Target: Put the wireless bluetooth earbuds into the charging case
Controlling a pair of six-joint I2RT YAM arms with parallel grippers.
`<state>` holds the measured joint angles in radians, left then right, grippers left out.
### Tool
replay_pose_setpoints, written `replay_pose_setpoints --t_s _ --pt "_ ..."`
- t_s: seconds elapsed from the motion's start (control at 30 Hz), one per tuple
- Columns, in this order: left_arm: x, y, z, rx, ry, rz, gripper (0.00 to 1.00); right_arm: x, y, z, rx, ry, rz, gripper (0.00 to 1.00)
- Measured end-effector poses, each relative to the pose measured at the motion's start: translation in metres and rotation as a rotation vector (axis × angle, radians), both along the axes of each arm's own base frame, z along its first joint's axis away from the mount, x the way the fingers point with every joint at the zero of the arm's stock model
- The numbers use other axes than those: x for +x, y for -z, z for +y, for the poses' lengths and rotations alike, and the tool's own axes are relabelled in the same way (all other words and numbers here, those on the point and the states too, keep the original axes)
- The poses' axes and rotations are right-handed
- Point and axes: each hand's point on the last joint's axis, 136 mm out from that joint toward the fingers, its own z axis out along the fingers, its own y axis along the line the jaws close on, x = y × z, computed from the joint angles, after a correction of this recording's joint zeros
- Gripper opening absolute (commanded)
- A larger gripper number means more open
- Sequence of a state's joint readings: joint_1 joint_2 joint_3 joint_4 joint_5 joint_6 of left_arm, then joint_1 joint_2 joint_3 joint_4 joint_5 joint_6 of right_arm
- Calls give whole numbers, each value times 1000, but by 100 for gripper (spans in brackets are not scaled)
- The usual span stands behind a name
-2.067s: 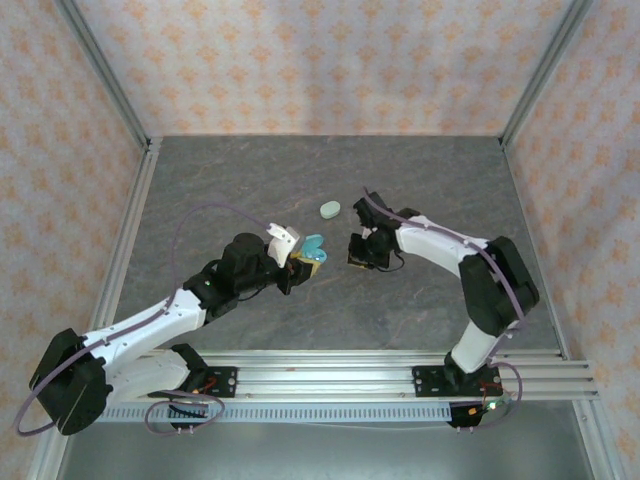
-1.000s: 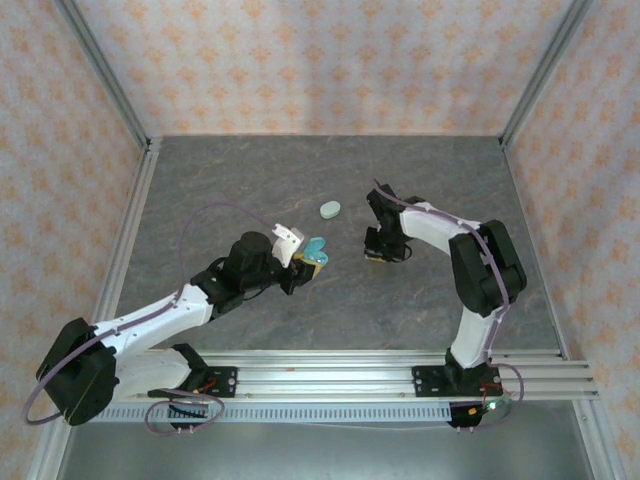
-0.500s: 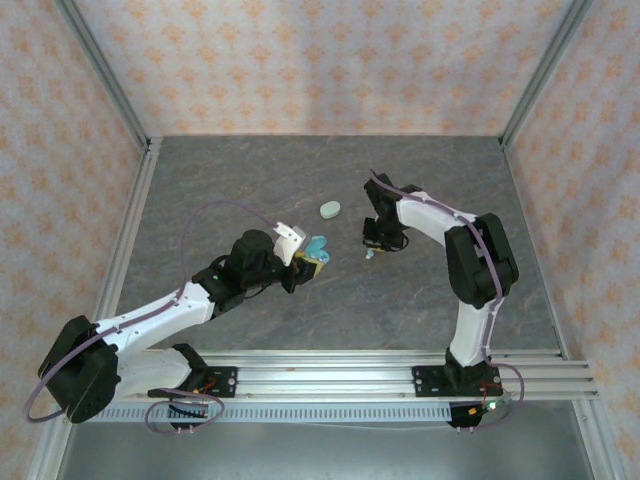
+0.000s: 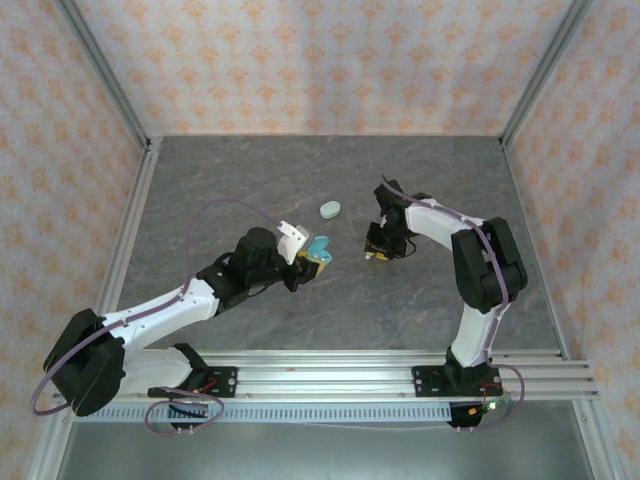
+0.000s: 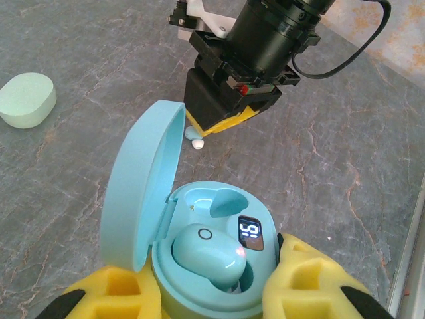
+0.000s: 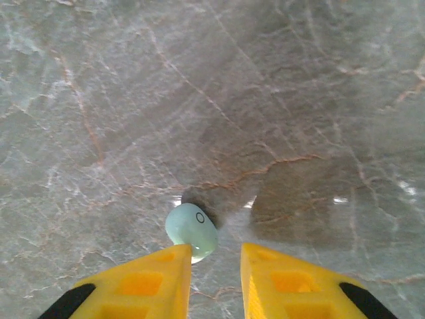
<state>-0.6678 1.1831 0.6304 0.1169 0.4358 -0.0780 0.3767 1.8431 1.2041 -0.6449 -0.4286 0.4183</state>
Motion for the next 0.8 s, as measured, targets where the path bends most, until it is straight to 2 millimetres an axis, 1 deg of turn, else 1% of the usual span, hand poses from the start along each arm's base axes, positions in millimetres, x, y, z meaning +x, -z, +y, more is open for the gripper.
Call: replay_pose_setpoints --t_s 0.27,0.73,0.8 --pt "0 -1 0 -2 1 -2 8 5 1 4 18 2 -13 27" --pt "1 1 -1 2 1 3 8 5 4 16 82 -14 1 26" --pt "2 2 -1 4 1 6 8 4 9 15 73 -14 12 26"
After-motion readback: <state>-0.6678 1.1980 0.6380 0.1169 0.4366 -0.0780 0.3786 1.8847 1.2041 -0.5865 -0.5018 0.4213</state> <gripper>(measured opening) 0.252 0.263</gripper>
